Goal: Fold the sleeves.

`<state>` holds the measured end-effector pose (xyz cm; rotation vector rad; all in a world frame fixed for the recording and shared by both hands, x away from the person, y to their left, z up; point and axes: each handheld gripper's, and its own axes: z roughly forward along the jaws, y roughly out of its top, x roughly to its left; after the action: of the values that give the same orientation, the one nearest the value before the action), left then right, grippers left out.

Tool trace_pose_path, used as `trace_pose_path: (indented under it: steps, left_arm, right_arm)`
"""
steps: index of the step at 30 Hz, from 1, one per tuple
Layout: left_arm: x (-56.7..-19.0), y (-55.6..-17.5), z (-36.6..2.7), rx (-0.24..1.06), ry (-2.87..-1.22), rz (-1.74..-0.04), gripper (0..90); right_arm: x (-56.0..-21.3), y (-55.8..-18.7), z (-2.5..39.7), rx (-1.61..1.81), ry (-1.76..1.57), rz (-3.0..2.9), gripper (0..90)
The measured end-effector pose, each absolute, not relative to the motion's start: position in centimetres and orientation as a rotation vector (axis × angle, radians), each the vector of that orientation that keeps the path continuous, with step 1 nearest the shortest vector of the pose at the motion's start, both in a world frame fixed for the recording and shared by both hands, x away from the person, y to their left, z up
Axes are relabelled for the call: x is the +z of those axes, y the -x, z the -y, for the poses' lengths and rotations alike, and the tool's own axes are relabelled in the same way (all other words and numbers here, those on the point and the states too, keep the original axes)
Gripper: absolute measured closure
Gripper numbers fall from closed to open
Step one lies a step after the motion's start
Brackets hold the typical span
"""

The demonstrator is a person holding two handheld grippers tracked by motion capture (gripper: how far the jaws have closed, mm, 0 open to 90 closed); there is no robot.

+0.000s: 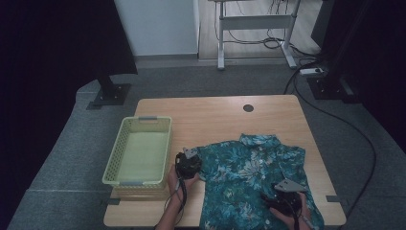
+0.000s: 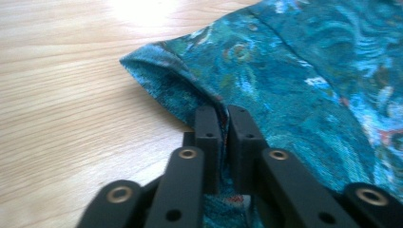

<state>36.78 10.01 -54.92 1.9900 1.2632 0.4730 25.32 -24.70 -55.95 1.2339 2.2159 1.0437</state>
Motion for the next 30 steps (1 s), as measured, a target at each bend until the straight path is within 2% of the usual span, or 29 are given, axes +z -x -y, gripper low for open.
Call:
trace_pose_path:
  steps: [5, 18, 30]
  left_arm:
    - [-54.9, -36.8, -10.1, 0.428, -1.984, -1.249, 89.4]
    - [-52.5, -36.3, -9.9, 0.42, -1.939, -1.198, 89.8]
    - [-51.3, -36.0, -11.1, 0.36, -1.901, -1.186, 89.9]
  right_arm:
    - [-55.9, -25.3, 24.7, 1.044, -1.234, -2.216, 38.3]
    - [-55.9, -25.4, 24.8, 1.06, -1.272, -2.202, 38.3]
    - [-54.8, -25.1, 25.9, 1.134, -1.273, -2.17, 37.0]
